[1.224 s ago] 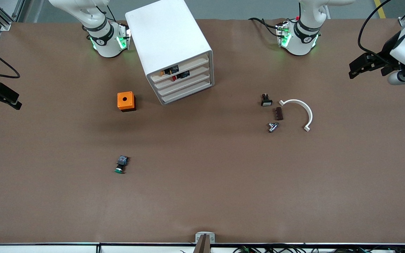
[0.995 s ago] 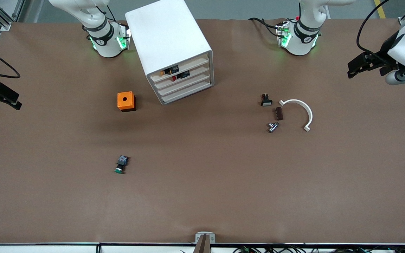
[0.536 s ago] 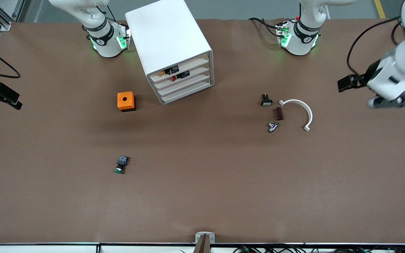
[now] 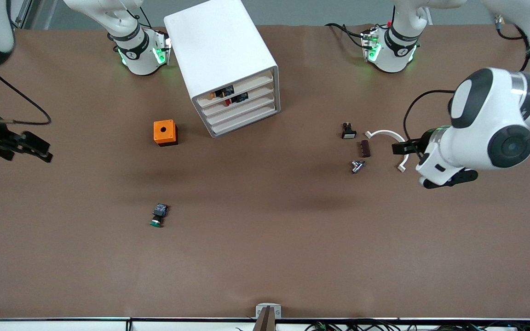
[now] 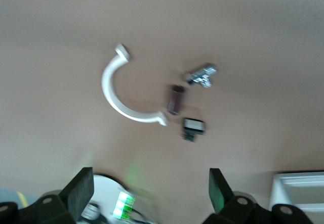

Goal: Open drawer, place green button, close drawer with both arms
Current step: 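Reach the right gripper toward the green button while the left gripper nears the cabinet, then grasp the green button with the right gripper while the left gripper grips the drawer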

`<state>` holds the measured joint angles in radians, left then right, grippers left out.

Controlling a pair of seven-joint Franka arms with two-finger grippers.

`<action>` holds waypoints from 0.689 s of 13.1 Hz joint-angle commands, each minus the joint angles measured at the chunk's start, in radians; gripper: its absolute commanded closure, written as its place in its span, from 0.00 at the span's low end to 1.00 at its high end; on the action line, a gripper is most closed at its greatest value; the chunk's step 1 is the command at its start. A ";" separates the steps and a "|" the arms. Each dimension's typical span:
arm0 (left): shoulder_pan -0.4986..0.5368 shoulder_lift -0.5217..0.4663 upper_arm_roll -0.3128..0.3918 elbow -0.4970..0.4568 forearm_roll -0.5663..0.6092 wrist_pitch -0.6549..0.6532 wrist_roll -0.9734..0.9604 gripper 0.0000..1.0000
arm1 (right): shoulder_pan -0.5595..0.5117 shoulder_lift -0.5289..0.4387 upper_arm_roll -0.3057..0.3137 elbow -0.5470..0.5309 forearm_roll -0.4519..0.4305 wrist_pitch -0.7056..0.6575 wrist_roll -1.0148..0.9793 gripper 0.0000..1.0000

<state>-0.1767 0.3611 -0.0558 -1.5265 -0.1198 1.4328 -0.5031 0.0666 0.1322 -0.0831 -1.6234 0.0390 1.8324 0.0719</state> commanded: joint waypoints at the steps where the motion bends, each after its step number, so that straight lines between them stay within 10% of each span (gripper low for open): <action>1: -0.032 0.082 0.001 0.038 -0.118 -0.022 -0.206 0.00 | 0.038 0.113 0.000 0.017 0.045 0.077 0.090 0.00; 9: -0.204 0.337 0.001 0.112 -0.214 -0.020 -0.617 0.00 | 0.064 0.319 0.026 0.014 0.145 0.179 0.261 0.00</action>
<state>-0.3498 0.6340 -0.0609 -1.4685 -0.2750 1.4332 -1.0108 0.1359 0.4331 -0.0581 -1.6228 0.1666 2.0191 0.3146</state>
